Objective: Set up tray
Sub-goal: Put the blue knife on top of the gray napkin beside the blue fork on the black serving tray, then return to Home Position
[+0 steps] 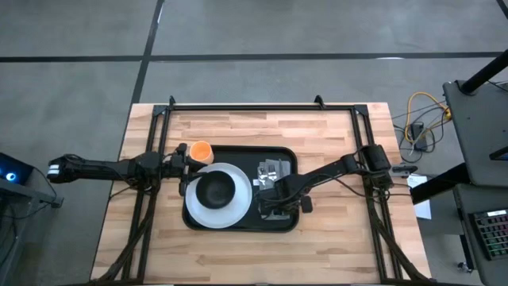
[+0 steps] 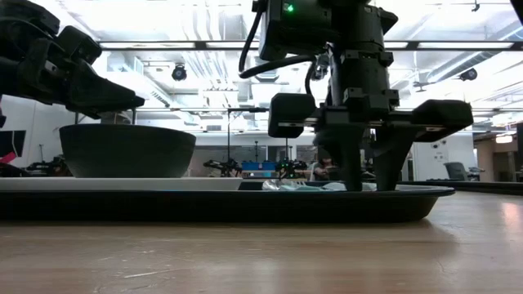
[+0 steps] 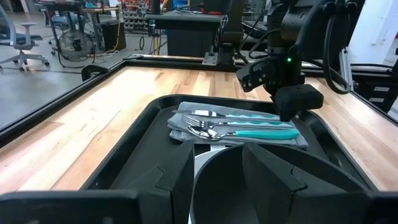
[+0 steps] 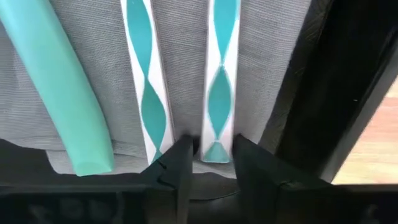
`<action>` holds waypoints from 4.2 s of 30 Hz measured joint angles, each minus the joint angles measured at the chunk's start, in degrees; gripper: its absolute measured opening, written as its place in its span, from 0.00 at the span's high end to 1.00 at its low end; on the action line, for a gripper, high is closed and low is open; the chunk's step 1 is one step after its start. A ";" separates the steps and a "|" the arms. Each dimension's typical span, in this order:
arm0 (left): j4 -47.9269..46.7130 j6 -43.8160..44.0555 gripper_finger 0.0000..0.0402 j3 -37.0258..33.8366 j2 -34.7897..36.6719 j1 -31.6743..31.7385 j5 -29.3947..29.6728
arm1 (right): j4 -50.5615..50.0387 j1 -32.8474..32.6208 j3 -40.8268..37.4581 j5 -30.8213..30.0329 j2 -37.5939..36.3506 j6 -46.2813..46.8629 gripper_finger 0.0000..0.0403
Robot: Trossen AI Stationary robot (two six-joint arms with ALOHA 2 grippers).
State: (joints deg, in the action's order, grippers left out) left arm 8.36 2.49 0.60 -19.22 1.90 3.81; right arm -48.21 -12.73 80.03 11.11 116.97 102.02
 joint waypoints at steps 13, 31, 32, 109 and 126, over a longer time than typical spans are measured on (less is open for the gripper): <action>0.00 0.01 0.71 0.01 -0.18 0.00 -0.01 | -8.44 0.00 6.42 -0.36 0.00 -1.86 0.66; 0.00 -0.01 0.71 0.04 -0.18 -0.01 0.00 | -11.57 4.41 9.95 -3.75 -0.13 -19.99 0.67; 0.00 0.01 0.71 0.04 -0.18 0.01 0.00 | -11.58 5.12 9.95 -3.77 -0.13 -22.07 0.67; 0.00 0.00 0.71 0.00 -0.39 0.00 0.00 | 46.81 14.94 -32.81 -8.25 -34.35 -104.77 0.79; -0.01 -0.01 0.71 0.02 -0.39 0.01 -0.01 | 60.59 14.36 -55.27 -8.24 -64.75 -95.30 0.82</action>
State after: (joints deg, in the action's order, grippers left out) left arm 8.36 2.48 0.62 -19.62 1.91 3.81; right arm 12.38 1.63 24.76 2.87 52.21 6.73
